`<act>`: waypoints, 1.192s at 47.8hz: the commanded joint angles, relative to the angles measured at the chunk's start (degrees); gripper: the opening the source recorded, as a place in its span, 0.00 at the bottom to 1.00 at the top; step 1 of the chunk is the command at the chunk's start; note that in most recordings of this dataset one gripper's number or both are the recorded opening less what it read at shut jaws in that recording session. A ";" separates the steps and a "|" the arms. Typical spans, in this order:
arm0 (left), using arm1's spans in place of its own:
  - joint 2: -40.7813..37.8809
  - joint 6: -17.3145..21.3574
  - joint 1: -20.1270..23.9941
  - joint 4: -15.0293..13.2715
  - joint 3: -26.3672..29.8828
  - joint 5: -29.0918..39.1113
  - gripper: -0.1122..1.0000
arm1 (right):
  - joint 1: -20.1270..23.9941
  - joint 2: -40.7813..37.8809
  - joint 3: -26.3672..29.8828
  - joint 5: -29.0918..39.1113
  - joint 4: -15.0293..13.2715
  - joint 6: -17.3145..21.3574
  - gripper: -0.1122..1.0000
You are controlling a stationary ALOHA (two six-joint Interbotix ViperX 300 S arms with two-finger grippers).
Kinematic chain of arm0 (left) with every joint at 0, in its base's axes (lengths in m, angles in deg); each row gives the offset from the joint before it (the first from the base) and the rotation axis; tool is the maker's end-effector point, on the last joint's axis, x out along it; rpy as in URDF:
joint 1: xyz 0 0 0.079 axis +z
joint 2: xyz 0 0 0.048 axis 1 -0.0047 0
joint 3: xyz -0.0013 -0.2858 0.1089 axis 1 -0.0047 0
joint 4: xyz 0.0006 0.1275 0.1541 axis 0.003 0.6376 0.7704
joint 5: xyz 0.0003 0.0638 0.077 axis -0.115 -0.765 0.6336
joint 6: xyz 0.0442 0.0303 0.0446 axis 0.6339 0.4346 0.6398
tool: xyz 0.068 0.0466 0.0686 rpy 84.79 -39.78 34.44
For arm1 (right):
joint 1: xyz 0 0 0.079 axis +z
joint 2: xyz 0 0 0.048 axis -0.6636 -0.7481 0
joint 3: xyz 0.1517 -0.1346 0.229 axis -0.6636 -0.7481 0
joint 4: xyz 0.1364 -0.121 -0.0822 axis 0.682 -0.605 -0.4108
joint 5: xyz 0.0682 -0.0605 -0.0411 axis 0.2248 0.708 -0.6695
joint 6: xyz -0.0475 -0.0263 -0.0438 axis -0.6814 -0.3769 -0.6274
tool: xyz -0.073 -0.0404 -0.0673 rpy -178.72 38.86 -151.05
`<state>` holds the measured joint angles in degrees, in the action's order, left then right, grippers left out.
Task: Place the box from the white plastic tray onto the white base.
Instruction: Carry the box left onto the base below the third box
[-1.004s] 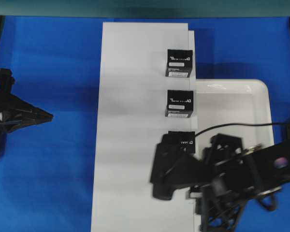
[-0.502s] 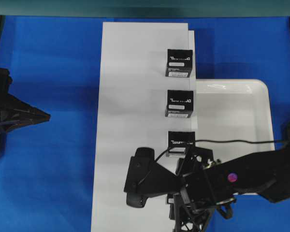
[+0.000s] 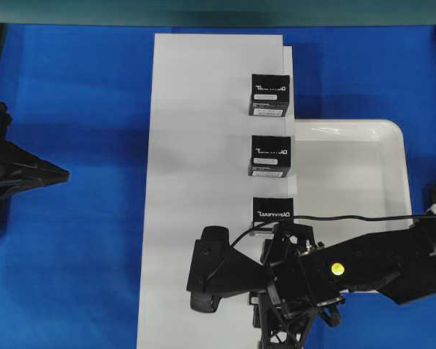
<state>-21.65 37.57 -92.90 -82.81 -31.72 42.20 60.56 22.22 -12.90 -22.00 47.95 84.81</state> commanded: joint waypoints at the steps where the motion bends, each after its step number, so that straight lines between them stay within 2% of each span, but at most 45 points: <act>1: -0.35 0.00 0.18 0.09 1.49 -0.26 0.03 | -0.26 -0.88 -0.18 -0.44 -0.18 -0.09 0.63; 21: -0.35 -0.09 -0.09 0.09 1.58 -0.44 0.03 | -0.35 -0.88 -2.11 -2.90 -0.18 -1.67 0.63; 57: -0.35 0.09 -0.09 0.09 1.41 -0.26 0.03 | -1.23 -0.35 -3.52 -4.57 -0.26 -1.85 0.63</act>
<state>-21.65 37.57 -92.90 -82.81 -31.72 42.20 60.03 22.39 -16.24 -26.04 47.86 82.97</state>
